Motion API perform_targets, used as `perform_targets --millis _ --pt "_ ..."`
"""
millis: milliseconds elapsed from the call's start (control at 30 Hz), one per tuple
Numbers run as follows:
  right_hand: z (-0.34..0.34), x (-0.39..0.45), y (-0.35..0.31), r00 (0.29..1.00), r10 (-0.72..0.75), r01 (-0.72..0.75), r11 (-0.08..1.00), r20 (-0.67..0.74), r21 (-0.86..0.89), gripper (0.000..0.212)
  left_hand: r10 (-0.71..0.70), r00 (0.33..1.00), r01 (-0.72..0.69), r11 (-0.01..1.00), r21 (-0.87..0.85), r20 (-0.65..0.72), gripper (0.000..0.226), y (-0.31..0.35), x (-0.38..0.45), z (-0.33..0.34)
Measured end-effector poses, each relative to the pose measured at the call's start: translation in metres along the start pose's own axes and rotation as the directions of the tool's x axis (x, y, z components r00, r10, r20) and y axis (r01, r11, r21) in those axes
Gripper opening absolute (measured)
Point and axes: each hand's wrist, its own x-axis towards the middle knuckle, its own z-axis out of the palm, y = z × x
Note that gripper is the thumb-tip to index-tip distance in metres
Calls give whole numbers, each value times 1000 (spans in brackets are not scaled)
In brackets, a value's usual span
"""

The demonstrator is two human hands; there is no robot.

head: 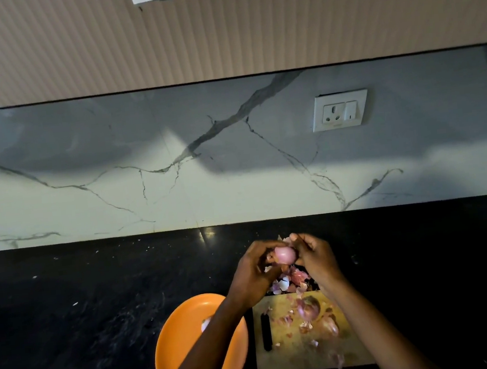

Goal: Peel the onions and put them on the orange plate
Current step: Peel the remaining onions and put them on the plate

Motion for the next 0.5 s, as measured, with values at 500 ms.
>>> perform_targets --millis 500 --pt "-26 12 14 988 -39 84 947 147 -310 22 -162 982 137 964 -226 -95 41 -12 -5 -6"
